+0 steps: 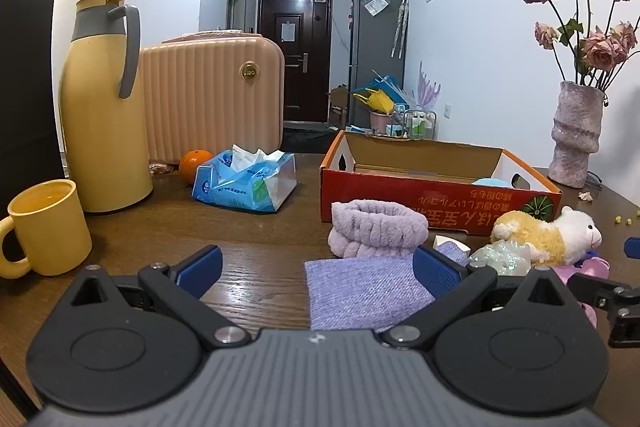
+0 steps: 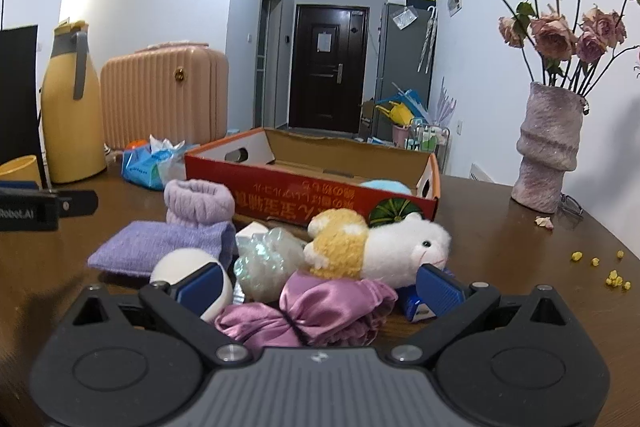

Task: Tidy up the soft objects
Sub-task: 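Move both tools back from the box toward the remaining soft items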

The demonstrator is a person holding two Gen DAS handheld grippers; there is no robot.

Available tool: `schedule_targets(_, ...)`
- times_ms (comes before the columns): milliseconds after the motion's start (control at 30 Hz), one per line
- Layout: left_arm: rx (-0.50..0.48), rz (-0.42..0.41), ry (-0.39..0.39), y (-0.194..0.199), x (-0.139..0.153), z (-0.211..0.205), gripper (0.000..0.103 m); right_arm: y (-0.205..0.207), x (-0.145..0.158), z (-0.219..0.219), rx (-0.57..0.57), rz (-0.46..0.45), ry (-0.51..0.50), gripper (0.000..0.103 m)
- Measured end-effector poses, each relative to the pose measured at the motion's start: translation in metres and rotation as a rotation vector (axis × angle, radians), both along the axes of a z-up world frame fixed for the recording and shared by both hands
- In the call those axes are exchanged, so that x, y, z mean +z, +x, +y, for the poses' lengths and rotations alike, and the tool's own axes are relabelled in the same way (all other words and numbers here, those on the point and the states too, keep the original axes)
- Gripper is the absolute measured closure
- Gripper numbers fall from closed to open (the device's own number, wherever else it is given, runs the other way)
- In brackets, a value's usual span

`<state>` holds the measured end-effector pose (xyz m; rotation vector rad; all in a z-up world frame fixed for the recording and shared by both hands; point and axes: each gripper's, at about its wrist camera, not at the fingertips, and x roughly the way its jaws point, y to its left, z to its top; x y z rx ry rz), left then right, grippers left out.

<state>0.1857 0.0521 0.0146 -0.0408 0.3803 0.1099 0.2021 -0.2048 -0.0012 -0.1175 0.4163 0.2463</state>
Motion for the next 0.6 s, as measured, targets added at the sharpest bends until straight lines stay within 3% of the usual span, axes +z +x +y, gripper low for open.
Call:
schedule_targets(400, 0.001, 0.030, 0.011, 0.001, -0.005, 0.009, 0.000, 0.006, -0.014, 0.020, 0.035, 0.057, -0.040, 0.000)
schedule_targets(600, -0.001, 0.049, 0.005, 0.003, -0.007, 0.012, 0.000, 0.015, -0.022, 0.022, -0.008, 0.102, -0.082, 0.000)
